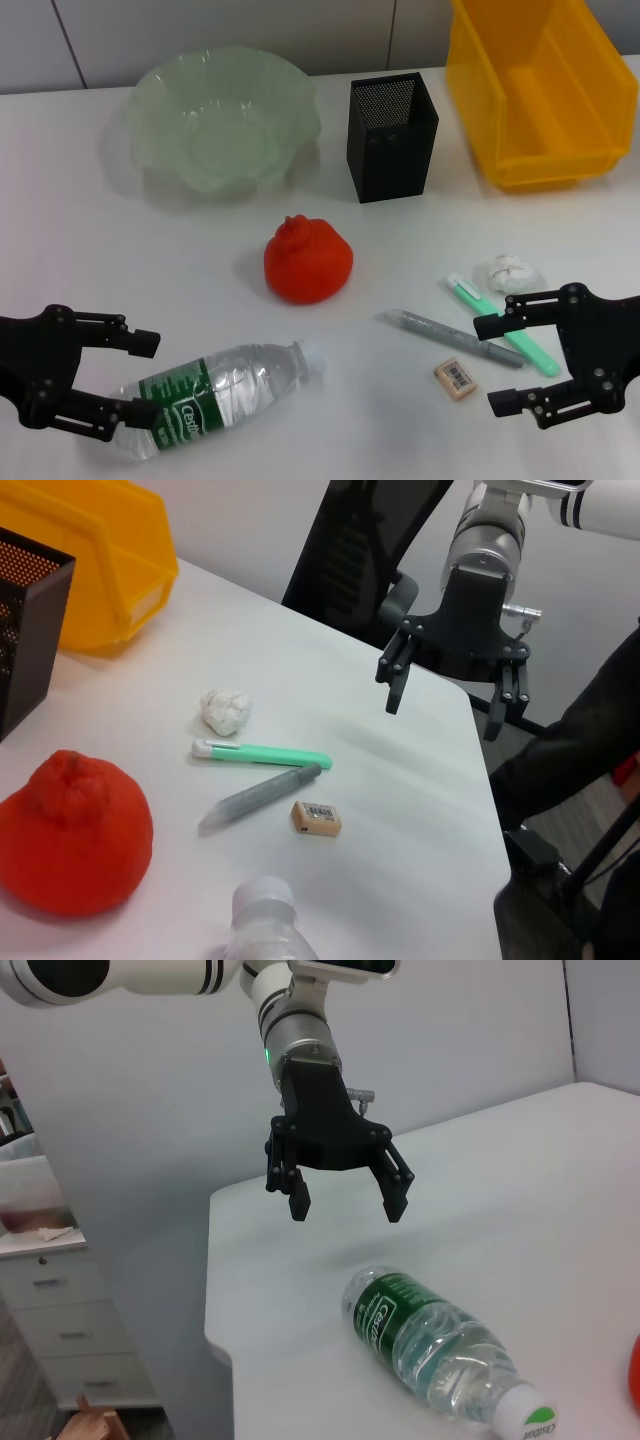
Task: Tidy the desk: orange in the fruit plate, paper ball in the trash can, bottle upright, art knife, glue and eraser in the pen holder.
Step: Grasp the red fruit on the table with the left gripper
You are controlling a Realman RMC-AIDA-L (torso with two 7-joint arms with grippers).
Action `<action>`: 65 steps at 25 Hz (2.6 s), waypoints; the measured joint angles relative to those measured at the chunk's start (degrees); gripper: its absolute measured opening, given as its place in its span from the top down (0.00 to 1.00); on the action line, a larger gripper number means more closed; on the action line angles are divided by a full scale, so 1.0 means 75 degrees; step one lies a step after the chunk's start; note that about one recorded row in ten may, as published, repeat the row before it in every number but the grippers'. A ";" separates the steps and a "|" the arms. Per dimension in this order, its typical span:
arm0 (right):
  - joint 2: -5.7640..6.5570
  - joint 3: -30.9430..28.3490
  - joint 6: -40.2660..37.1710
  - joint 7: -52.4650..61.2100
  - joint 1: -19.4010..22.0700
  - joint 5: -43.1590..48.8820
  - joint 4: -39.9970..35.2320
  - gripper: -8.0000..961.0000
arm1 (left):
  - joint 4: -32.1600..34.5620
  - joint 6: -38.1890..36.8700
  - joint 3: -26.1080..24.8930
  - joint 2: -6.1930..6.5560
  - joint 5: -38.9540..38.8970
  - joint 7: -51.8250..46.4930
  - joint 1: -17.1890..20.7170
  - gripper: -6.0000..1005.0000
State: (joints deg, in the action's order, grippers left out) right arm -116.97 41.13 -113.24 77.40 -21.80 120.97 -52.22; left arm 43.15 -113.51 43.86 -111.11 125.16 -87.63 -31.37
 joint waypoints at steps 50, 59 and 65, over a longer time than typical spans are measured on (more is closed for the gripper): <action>0.0018 -0.0516 0.0129 0.0180 0.0133 0.0055 0.0012 0.19 | -0.0257 0.5592 0.3002 -0.1054 -0.1877 -0.1414 -0.0510 0.17; -0.0016 -0.0498 0.0147 0.0164 0.0143 0.0055 0.0128 0.19 | -0.0298 0.6491 0.4069 -0.1065 -0.2660 -0.1411 -0.0458 0.17; -0.0020 -0.0509 0.0193 0.0164 0.0171 0.0055 0.0134 0.19 | -0.0341 0.7394 0.5280 -0.1065 -0.3353 -0.1370 -0.0424 0.17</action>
State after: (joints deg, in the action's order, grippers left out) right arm -117.12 37.32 -111.79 78.63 -20.52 121.38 -51.21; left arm 40.59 -58.05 83.45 -119.09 100.01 -97.90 -34.55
